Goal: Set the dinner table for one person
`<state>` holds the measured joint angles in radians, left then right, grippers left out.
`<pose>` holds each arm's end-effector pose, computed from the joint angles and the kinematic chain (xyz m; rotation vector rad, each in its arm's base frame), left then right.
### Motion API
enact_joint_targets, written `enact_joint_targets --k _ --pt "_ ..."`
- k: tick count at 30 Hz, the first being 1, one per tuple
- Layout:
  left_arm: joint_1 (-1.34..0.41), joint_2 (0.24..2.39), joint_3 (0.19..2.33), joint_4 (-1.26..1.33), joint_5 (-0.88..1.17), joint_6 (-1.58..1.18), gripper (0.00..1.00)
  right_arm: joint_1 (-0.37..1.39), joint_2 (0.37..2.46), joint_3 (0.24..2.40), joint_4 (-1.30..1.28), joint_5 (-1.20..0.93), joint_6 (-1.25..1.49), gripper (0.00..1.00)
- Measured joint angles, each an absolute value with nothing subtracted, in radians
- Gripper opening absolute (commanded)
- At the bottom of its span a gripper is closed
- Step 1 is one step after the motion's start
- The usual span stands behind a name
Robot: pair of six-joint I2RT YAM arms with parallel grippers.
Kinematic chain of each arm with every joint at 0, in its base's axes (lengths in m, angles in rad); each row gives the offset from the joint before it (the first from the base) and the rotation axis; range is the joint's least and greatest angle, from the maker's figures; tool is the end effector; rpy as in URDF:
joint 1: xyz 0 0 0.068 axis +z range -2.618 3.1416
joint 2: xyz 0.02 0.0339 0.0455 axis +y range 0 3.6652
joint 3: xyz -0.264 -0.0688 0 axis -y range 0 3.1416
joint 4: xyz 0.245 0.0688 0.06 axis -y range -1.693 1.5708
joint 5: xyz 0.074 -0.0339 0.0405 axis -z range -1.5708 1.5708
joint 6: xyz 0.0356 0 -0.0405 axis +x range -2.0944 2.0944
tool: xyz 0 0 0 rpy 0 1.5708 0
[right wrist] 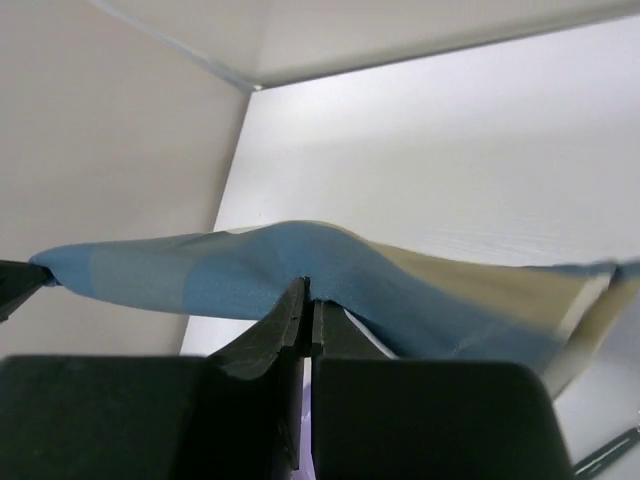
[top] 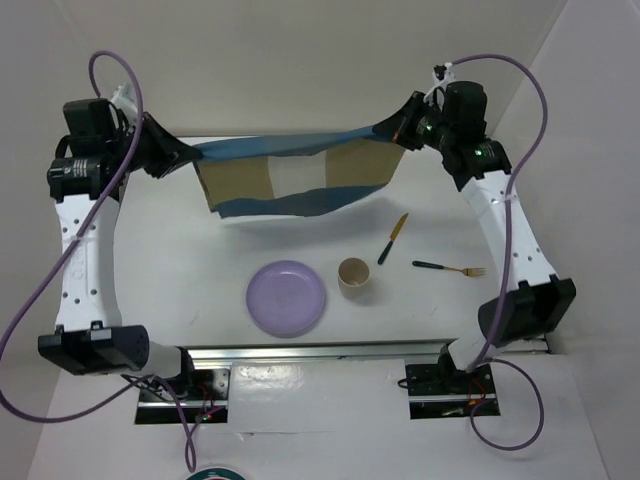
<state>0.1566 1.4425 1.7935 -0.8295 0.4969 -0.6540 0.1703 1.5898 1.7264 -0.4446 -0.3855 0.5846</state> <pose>0.2882 0.0283 0.4674 -0.5205 2.0191 -0.8150 0.3540 0.0745 0.4378 0.1275 1.9469 0.8710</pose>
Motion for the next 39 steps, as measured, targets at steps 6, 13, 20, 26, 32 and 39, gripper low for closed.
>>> enact_joint_targets --k 6,13,20,26,32,39 --pt "0.179 1.338 1.794 -0.895 0.539 -0.654 0.00 0.194 1.462 1.728 -0.521 -0.351 0.536 0.00" --pt "0.181 1.396 1.794 -0.890 0.550 -0.655 0.00 0.200 1.539 1.759 -0.568 -0.335 0.505 0.00" --pt "0.181 1.741 1.890 -0.778 0.528 -0.682 0.10 0.203 1.912 2.045 -0.560 -0.303 0.482 0.00" --pt "0.189 2.199 2.271 -0.789 0.420 -0.688 0.84 0.186 2.397 2.491 -0.562 -0.264 0.466 1.00" --pt "0.197 2.218 2.192 -0.790 0.327 -0.661 0.77 0.124 2.383 2.215 -0.524 -0.231 0.459 0.87" --pt "0.076 1.980 1.863 -0.760 0.255 -0.581 0.00 0.134 2.189 1.858 -0.498 -0.185 0.442 0.01"
